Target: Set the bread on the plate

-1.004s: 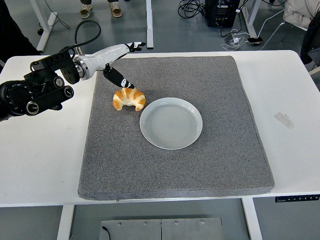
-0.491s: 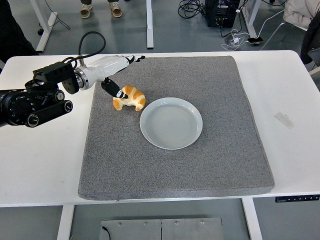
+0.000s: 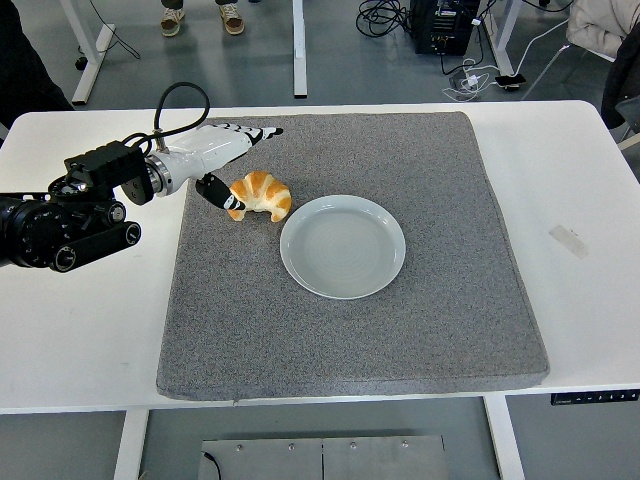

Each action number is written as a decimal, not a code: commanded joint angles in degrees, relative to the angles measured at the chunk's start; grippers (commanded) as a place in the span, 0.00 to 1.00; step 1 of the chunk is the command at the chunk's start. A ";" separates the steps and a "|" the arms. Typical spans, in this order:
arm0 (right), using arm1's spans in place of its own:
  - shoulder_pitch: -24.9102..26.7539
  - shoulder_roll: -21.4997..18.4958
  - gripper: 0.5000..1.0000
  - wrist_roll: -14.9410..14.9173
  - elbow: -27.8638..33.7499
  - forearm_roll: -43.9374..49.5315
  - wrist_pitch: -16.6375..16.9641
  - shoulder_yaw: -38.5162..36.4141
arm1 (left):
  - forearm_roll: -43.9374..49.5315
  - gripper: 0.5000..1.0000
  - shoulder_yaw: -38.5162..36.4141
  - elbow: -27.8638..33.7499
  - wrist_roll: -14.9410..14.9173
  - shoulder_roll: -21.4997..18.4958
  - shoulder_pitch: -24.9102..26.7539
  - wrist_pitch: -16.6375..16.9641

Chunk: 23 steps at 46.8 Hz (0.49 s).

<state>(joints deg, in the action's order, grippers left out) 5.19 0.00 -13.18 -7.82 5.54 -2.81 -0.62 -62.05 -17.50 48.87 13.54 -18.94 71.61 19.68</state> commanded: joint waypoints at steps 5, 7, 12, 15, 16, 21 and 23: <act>0.00 0.00 1.00 0.00 0.00 0.00 0.00 0.00 | 0.00 0.95 -0.34 -0.35 0.00 0.57 -0.94 1.68; 0.00 0.00 1.00 0.00 0.00 0.00 0.00 0.00 | 0.00 0.96 -0.34 -0.53 0.00 0.66 -1.12 1.85; 0.00 0.00 1.00 0.00 0.00 0.00 0.00 0.00 | 0.09 0.95 -0.26 -1.05 0.00 1.19 -1.64 2.73; 0.00 0.00 1.00 0.00 0.00 0.00 0.00 0.00 | 0.09 0.95 -0.34 -1.67 0.00 2.15 -1.99 3.96; 0.00 0.00 1.00 0.00 0.00 0.00 0.00 0.00 | 0.09 0.95 -0.26 -2.02 0.00 2.33 -2.17 4.22; 0.00 0.00 1.00 0.00 0.00 0.00 0.00 0.00 | 0.09 0.95 -0.26 -3.95 0.00 3.64 -2.96 4.31; 0.00 0.00 1.00 0.00 0.00 0.00 0.00 0.00 | 0.17 0.95 -0.26 -4.57 0.00 4.17 -3.14 4.31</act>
<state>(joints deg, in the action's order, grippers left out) 5.18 0.00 -13.18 -7.82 5.54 -2.81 -0.61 -61.96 -17.76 45.14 13.54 -15.48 68.70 24.00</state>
